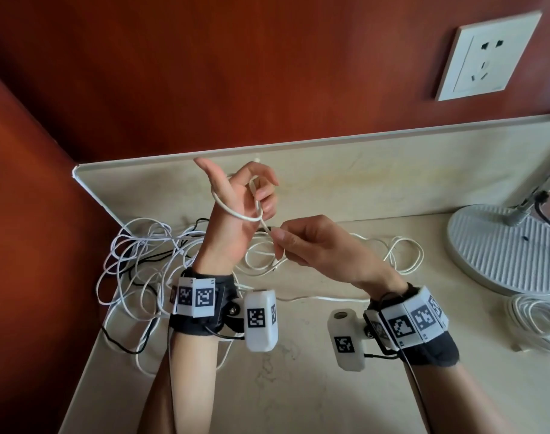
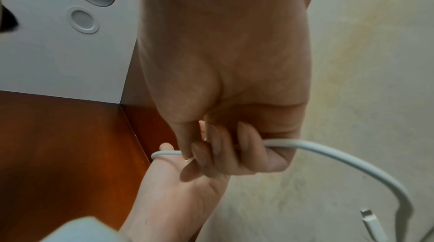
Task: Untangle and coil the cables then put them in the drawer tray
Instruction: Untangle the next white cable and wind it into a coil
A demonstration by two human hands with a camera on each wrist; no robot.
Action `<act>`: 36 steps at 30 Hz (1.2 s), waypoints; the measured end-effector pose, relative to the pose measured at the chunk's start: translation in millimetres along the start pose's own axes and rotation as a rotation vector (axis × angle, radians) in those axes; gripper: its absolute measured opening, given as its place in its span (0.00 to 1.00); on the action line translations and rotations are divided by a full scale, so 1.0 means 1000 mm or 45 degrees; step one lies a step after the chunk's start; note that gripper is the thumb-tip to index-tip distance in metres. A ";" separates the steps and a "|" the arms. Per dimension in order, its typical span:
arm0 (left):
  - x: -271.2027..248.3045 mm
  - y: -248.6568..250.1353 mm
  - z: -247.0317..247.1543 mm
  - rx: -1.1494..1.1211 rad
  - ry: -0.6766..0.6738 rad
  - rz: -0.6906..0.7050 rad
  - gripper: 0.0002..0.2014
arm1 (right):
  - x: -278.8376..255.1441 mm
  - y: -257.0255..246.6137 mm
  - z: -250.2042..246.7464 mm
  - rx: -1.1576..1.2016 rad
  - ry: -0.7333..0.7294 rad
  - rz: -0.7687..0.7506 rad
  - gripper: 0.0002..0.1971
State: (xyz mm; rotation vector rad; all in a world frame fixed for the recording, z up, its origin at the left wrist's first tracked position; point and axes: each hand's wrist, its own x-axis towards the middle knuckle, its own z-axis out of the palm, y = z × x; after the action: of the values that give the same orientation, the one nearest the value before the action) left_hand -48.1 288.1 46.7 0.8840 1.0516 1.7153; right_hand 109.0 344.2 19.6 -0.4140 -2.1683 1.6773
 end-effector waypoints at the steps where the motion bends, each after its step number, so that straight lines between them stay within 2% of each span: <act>1: 0.001 0.000 -0.001 0.021 0.021 0.005 0.51 | 0.000 0.000 -0.001 0.000 0.021 -0.004 0.23; 4: 0.003 -0.001 -0.010 0.248 0.116 0.029 0.52 | 0.001 0.003 -0.005 -0.016 0.108 -0.019 0.21; 8: 0.002 -0.004 -0.033 0.762 0.161 0.230 0.51 | -0.001 0.006 -0.016 -0.100 0.227 0.028 0.15; 12: 0.003 -0.003 -0.051 0.842 0.127 0.213 0.51 | -0.004 0.007 -0.023 -0.172 0.309 0.076 0.15; 15: 0.006 -0.010 -0.055 1.083 0.195 0.160 0.43 | -0.008 0.002 -0.026 -0.245 0.258 0.106 0.10; 17: 0.008 -0.014 -0.058 1.288 0.295 0.191 0.39 | -0.012 -0.004 -0.027 -0.363 0.117 0.116 0.06; 20: 0.008 -0.018 -0.056 1.566 0.427 0.261 0.38 | -0.017 -0.009 -0.026 -0.479 -0.071 0.095 0.14; 22: 0.007 -0.021 -0.053 1.676 0.474 0.273 0.38 | -0.018 -0.011 -0.026 -0.507 -0.061 0.102 0.14; 25: 0.003 -0.025 -0.049 1.901 0.504 0.210 0.37 | -0.016 -0.010 -0.025 -0.557 0.021 0.096 0.06; 26: 0.002 -0.028 -0.047 2.004 0.501 0.194 0.37 | -0.015 -0.009 -0.023 -0.599 0.065 0.068 0.05; 28: -0.002 -0.031 -0.040 2.181 0.449 0.163 0.38 | -0.013 -0.007 -0.017 -0.737 0.147 0.005 0.12; 31: -0.003 -0.034 -0.028 2.270 0.336 -0.006 0.34 | -0.008 -0.002 -0.004 -0.845 0.279 -0.040 0.17; 34: -0.002 -0.035 -0.026 2.293 0.213 0.014 0.28 | -0.003 0.005 0.000 -0.853 0.326 -0.104 0.15; 36: -0.001 -0.035 -0.027 2.236 0.047 0.052 0.30 | -0.003 0.009 -0.001 -0.804 0.354 -0.146 0.11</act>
State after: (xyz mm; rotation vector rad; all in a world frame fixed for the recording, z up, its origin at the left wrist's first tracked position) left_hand -60.3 287.7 3.6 1.8115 2.5454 0.4084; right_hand 112.0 346.2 10.8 -0.6285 -2.4028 0.7852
